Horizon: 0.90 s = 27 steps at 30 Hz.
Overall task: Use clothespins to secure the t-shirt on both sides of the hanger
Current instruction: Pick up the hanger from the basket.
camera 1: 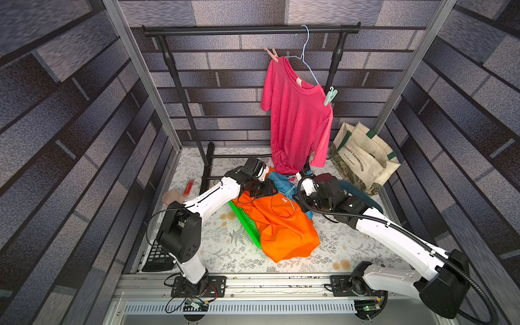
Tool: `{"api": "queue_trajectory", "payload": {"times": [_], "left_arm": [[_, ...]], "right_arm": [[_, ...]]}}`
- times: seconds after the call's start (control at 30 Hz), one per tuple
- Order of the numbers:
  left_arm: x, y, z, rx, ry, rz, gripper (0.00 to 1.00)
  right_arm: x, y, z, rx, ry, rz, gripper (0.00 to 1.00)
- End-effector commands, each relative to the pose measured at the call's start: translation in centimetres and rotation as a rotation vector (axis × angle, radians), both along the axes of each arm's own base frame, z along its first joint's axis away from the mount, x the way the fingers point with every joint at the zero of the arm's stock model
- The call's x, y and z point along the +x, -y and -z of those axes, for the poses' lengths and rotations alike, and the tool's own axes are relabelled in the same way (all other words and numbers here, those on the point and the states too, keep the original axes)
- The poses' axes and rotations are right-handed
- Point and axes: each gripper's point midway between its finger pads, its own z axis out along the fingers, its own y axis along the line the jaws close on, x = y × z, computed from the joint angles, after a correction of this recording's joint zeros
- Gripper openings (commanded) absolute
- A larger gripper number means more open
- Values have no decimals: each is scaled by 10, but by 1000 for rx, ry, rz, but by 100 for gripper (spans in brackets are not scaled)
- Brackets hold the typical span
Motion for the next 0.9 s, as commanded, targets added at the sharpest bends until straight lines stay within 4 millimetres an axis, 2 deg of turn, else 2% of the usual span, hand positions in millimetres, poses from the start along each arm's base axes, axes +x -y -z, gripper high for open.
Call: {"api": "queue_trajectory", "payload": {"times": [0.0,0.07,0.17,0.33,0.47,0.57,0.7,0.87], "left_arm": [[1,9,-1,182,103,76,41],[5,20,-2,236,152,100,40],[13,32,-7,310,222,119,41],[25,50,-15,338,308,144,39],[34,55,-9,425,344,158,32],[36,61,-1,482,365,184,32],[36,70,7,476,354,203,35],[40,78,11,456,351,205,33]], "right_arm": [[-2,19,14,-40,-38,72,3],[1,29,17,-38,-57,130,0],[10,56,25,-22,-114,263,0],[16,87,41,64,-217,385,0],[16,94,43,86,-217,407,0],[16,98,42,97,-208,421,3],[15,102,42,101,-205,431,3],[14,104,46,98,-215,436,4]]}}
